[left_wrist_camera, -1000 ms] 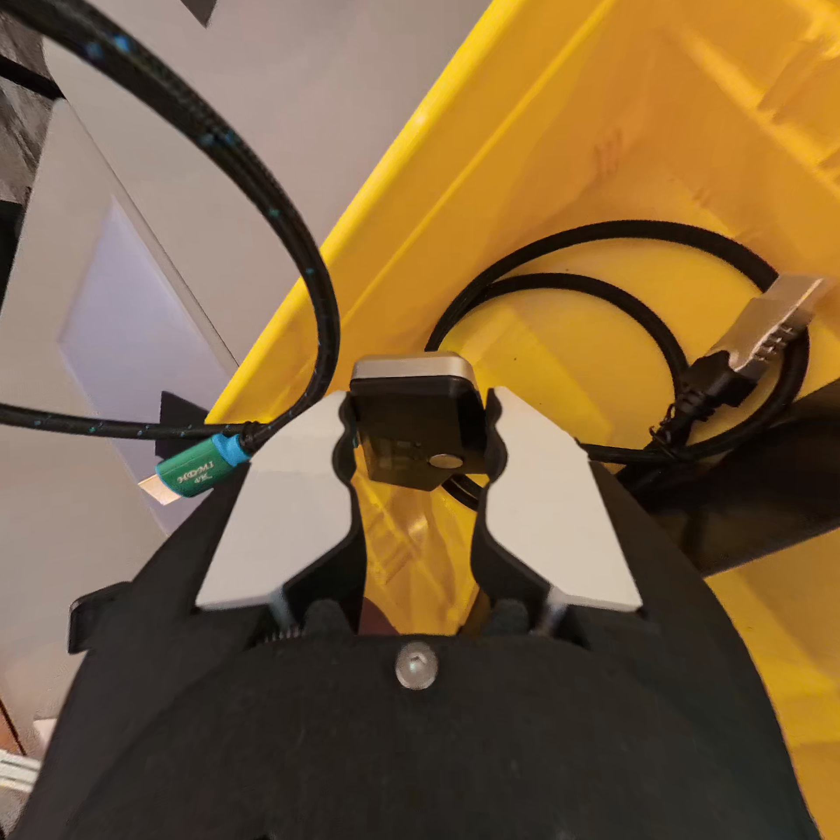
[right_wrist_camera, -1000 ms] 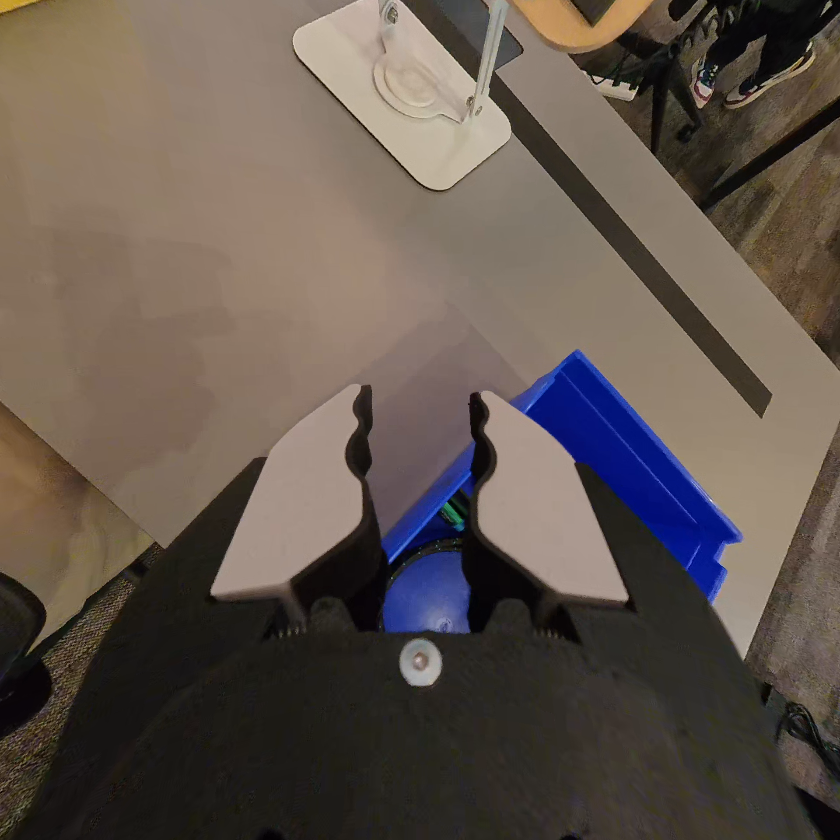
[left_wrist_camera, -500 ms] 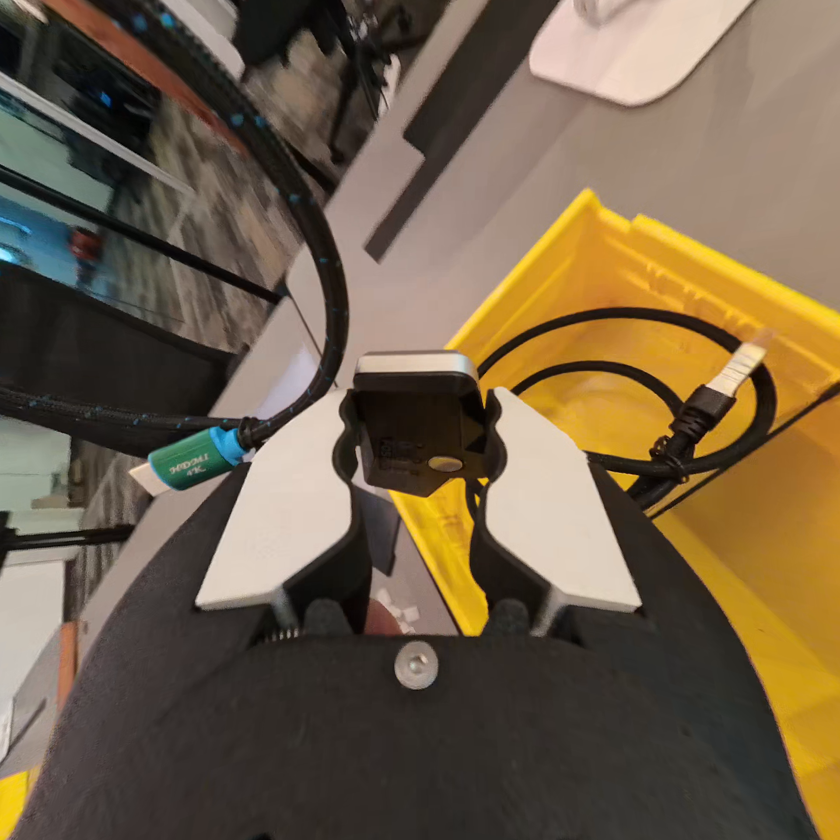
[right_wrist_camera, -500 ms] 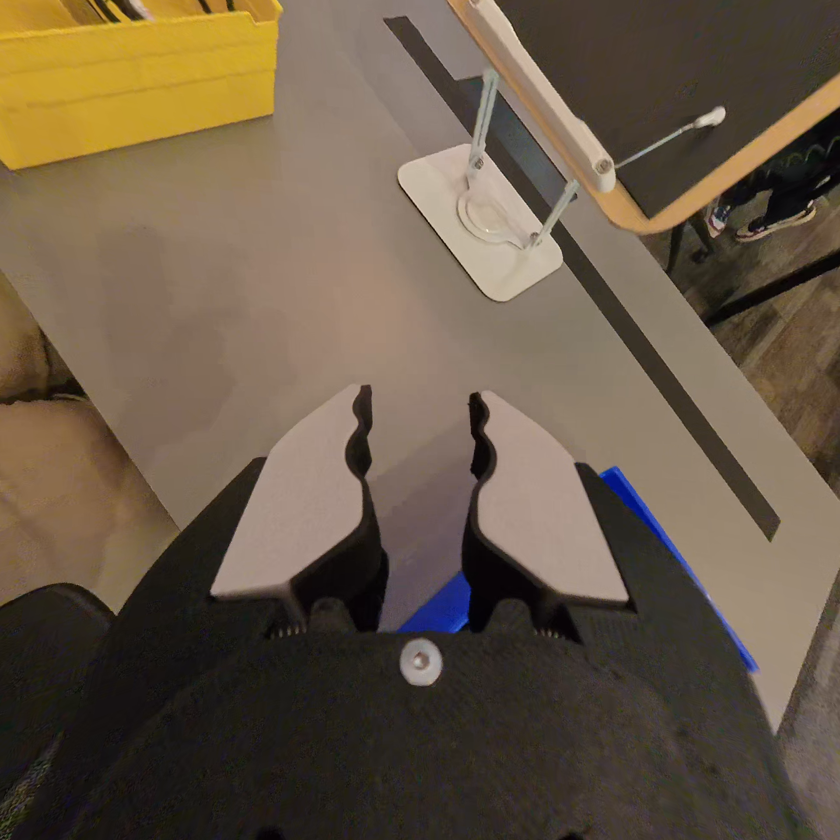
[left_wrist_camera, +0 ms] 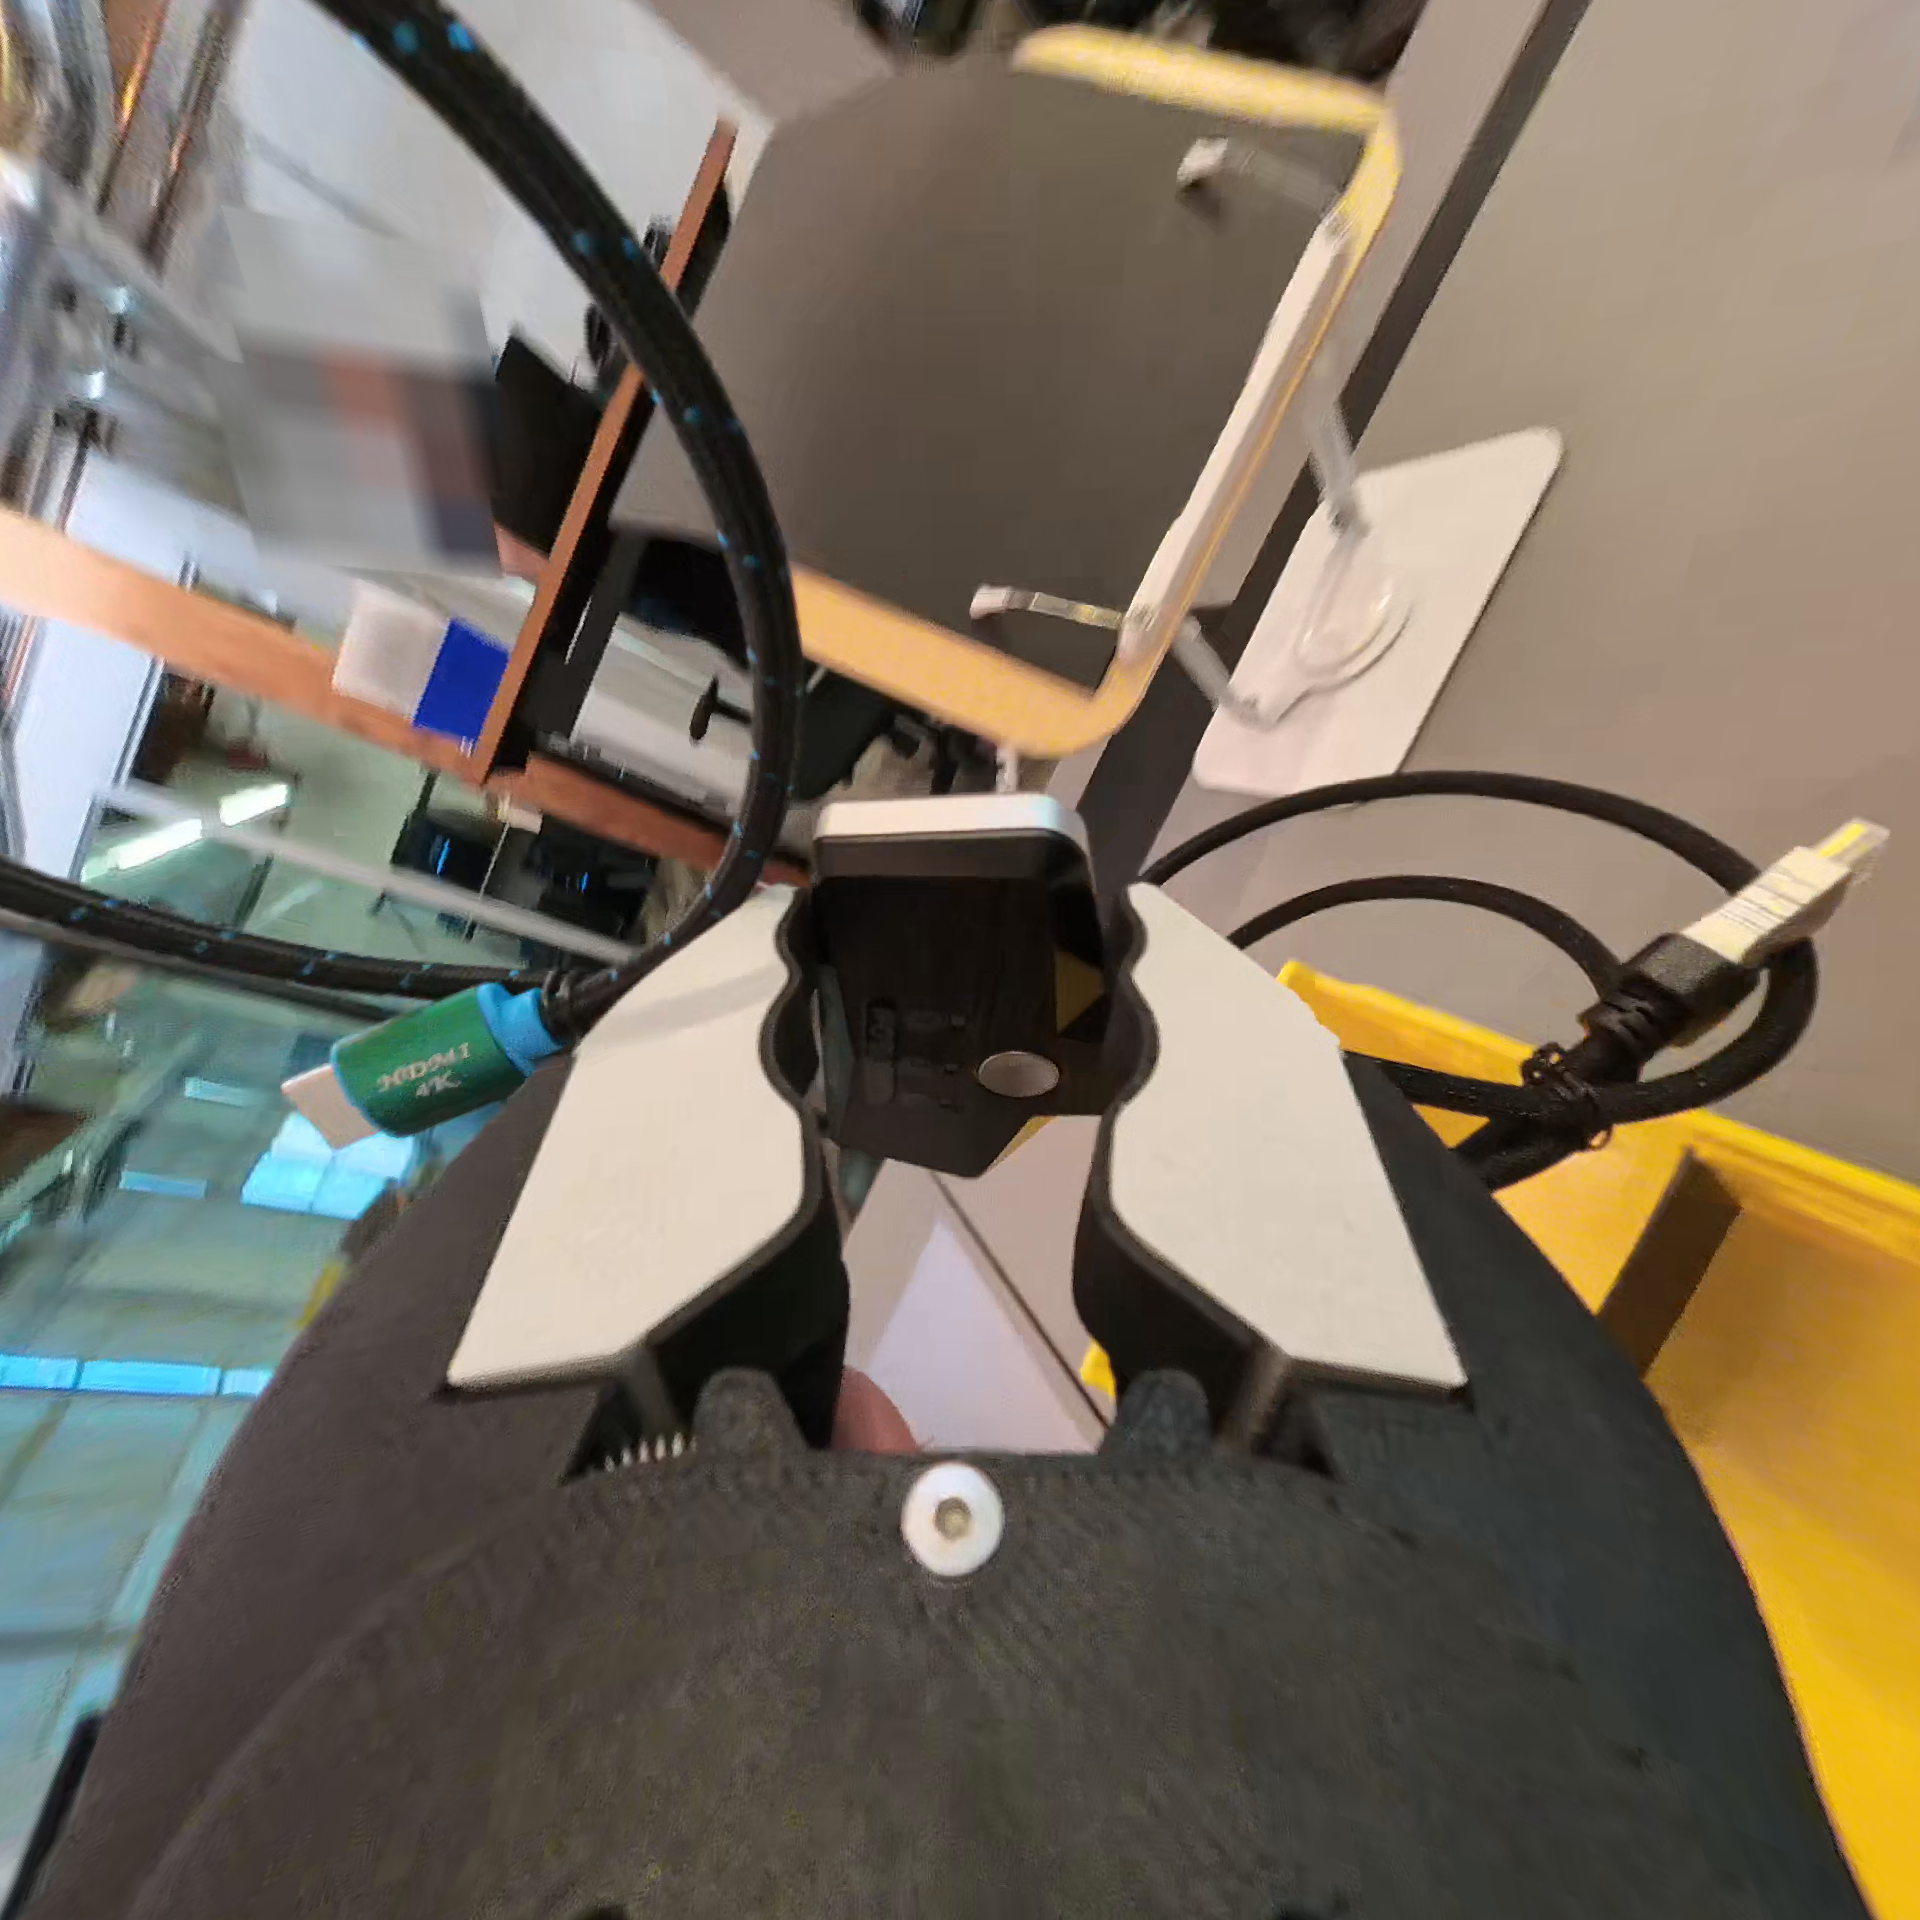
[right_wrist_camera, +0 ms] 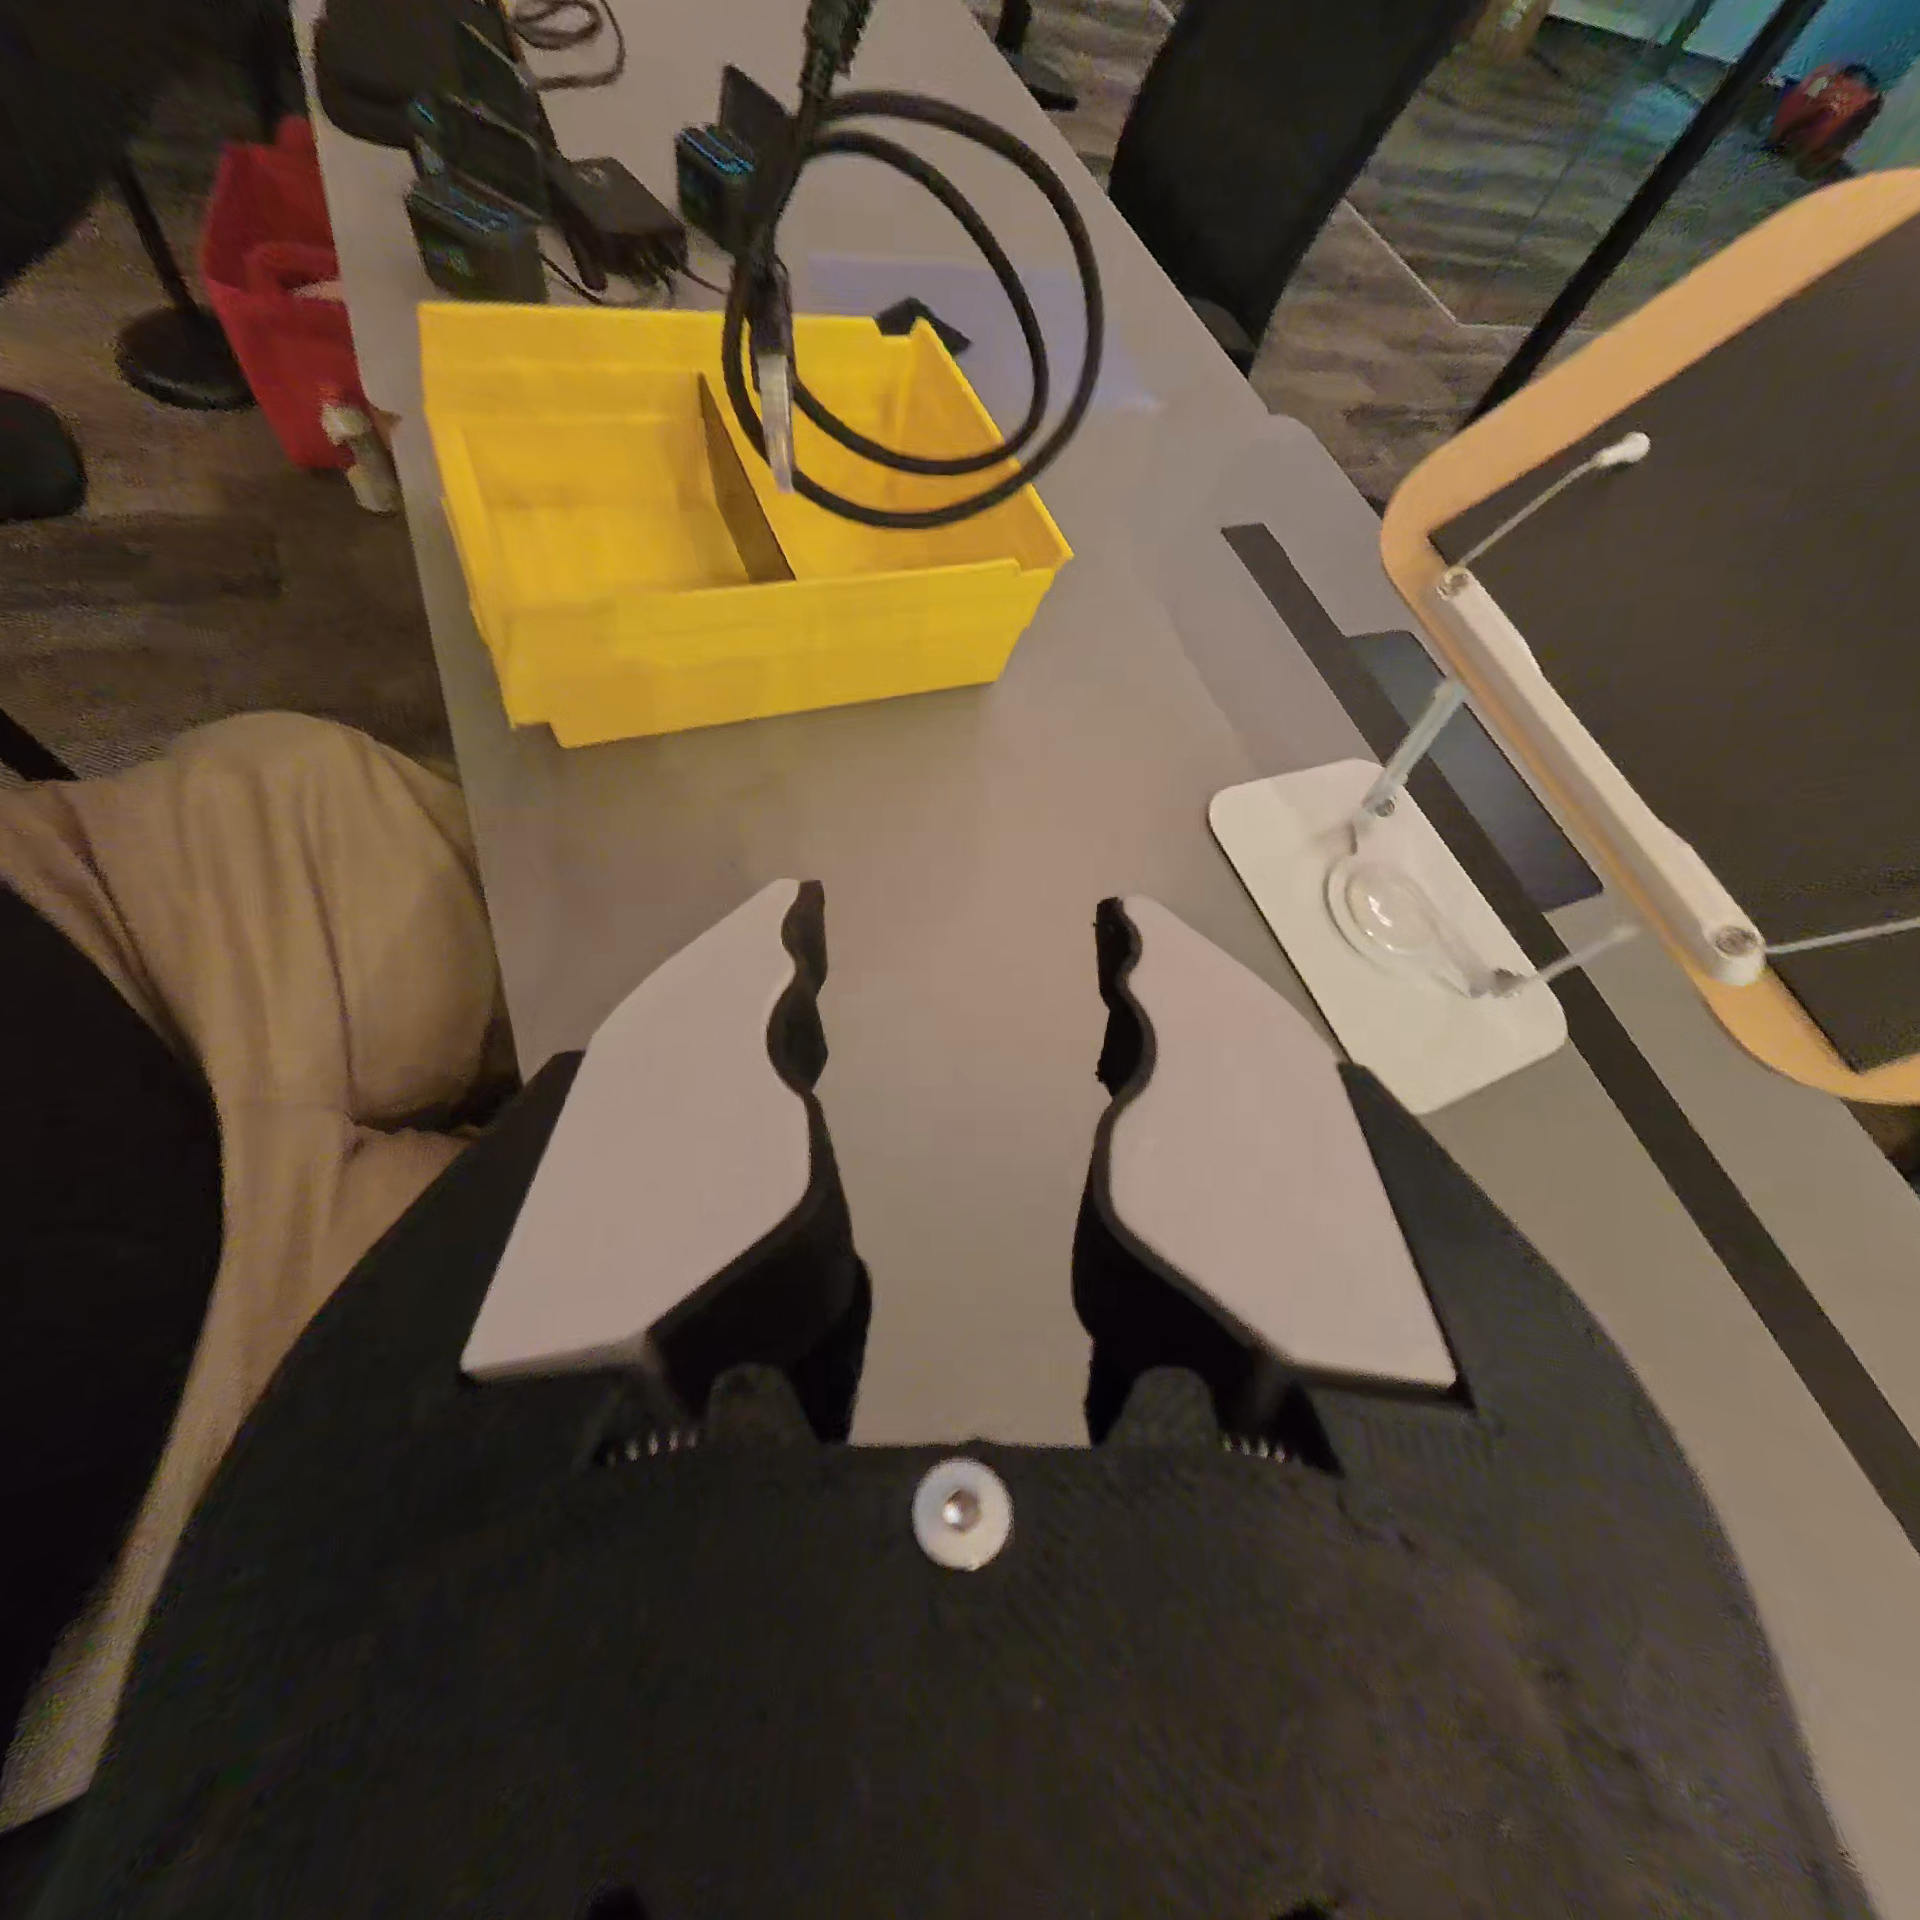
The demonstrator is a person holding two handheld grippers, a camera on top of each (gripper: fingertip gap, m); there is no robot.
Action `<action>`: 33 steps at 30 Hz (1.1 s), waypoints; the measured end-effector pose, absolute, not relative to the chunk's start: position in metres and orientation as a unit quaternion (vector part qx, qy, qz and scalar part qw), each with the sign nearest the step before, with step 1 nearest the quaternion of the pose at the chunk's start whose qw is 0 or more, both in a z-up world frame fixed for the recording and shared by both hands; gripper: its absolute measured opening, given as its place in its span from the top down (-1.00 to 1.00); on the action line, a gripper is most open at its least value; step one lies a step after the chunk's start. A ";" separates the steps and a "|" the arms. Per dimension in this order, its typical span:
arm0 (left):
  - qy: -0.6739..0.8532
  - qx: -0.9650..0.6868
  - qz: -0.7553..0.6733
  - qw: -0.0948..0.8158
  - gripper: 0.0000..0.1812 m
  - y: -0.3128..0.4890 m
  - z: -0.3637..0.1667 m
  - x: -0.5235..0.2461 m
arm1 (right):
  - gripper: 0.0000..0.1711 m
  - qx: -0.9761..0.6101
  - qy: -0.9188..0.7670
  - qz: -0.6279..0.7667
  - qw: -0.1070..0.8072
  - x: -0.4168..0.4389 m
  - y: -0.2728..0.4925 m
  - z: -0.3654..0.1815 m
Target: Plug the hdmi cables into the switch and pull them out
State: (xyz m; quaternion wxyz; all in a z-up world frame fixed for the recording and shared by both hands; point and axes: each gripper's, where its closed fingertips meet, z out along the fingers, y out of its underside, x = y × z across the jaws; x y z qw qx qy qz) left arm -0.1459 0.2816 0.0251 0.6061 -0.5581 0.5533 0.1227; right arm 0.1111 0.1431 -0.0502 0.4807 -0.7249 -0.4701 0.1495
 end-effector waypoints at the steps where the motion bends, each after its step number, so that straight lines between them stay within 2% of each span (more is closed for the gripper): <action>1: 0.568 -0.539 0.111 0.611 0.41 0.272 0.030 -0.132 | 0.41 -0.718 -0.472 0.170 0.482 0.101 0.142 -0.047; 6: 0.617 -0.466 0.038 0.633 0.42 0.229 0.038 -0.061 | 0.37 -0.684 -0.469 0.288 0.480 0.048 0.140 -0.036; 10: 0.671 -0.411 -0.025 0.617 0.42 0.192 0.023 -0.008 | 0.28 -0.676 -0.464 0.334 0.466 0.024 0.146 -0.043; 12: 0.695 -0.390 -0.055 0.602 0.42 0.176 0.014 0.011 | 0.26 -0.667 -0.454 0.345 0.478 0.024 0.151 -0.042; 16: 0.739 -0.354 -0.134 0.557 0.42 0.141 0.000 0.037 | 0.06 -0.627 -0.455 0.370 0.512 0.041 0.155 -0.032; 18: 0.755 -0.336 -0.173 0.536 0.42 0.123 -0.002 0.045 | 0.03 -0.589 -0.472 0.400 0.520 0.045 0.147 -0.024; 23: 0.773 -0.288 -0.291 0.484 0.42 0.077 0.002 0.059 | -0.07 -0.537 -0.518 0.496 0.444 0.036 0.120 -0.033; 25: 0.777 -0.273 -0.330 0.462 0.42 0.064 0.004 0.062 | 0.11 -0.481 -0.535 0.558 0.413 0.033 0.101 -0.029; 27: 0.776 -0.263 -0.361 0.446 0.42 0.056 0.006 0.063 | 0.41 -0.438 -0.556 0.598 0.375 0.034 0.083 -0.030; 30: 0.764 -0.257 -0.417 0.420 0.42 0.050 0.009 0.059 | 0.57 -0.404 -0.554 0.634 0.357 0.037 0.074 -0.030; 33: 0.739 -0.293 -0.419 0.439 0.43 0.070 0.012 0.056 | 0.75 -0.389 -0.517 0.657 0.387 0.051 0.084 -0.021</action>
